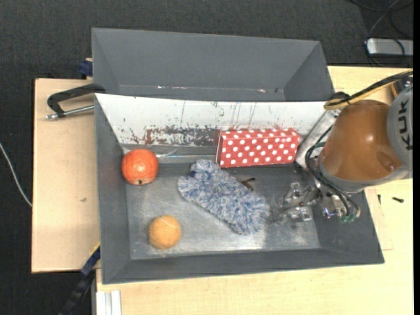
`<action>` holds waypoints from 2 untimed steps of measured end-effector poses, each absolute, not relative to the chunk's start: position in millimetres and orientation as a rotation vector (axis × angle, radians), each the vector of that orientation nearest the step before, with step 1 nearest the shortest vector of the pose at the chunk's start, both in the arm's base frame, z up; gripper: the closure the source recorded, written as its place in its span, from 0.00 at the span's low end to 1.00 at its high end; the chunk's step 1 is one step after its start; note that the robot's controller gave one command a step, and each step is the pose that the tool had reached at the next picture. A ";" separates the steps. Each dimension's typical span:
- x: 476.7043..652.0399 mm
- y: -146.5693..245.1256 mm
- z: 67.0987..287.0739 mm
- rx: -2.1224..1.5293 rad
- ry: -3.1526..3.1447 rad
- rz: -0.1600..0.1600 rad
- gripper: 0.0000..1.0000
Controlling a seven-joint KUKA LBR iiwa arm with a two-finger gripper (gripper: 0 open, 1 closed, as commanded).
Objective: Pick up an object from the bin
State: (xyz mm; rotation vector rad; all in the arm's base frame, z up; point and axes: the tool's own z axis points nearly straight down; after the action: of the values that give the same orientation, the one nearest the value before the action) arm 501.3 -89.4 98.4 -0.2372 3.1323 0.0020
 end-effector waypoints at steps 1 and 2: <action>505.5 -92.9 157.7 -0.351 3.122 0.002 1.00; 503.9 -86.5 137.5 -0.301 3.125 0.001 0.00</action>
Offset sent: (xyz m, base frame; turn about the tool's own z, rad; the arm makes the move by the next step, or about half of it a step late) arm 0.0009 0.0044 0.0237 -0.0291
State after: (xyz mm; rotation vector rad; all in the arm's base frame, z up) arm 503.9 -86.5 137.5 -0.3014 3.1253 0.0013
